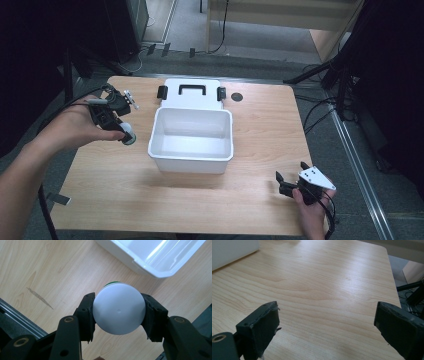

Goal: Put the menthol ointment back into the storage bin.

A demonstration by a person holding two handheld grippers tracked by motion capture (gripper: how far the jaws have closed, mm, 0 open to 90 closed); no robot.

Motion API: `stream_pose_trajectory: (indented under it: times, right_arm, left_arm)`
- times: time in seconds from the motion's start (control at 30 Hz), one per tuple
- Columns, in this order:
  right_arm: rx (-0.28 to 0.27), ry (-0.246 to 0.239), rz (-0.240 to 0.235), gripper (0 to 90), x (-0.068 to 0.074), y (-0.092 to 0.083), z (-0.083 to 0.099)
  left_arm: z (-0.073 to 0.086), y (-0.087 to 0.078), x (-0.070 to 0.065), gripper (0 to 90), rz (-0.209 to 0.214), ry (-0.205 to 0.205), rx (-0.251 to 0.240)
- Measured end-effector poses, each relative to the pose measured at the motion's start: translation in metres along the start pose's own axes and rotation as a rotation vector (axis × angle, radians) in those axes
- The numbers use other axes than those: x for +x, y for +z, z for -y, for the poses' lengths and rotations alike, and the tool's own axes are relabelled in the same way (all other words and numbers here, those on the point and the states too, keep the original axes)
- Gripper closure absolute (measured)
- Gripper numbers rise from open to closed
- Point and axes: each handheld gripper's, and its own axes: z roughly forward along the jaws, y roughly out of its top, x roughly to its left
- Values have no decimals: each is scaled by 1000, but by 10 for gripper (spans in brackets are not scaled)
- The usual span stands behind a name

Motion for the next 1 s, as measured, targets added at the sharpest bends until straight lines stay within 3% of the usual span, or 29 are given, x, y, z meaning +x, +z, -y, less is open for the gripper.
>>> stream_pose_trajectory:
  times: [0.43, 0.5, 0.7, 1.0]
  right_arm:
    - [-2, 1, -1, 63, 0, 0, 0]
    - [-1, 1, -2, 63, 0, 0, 0]
    - [-1, 1, -1, 63, 0, 0, 0]
    - [-1, 2, -2, 63, 0, 0, 0]
  left_arm:
    - [-23, -14, -7, 514, -10, 36, -26]
    - [-27, -14, -8, 514, -6, 40, -48]
    - [-40, -8, -16, 513, 5, 78, -47]
    - [-54, -7, -20, 514, 5, 100, -45]
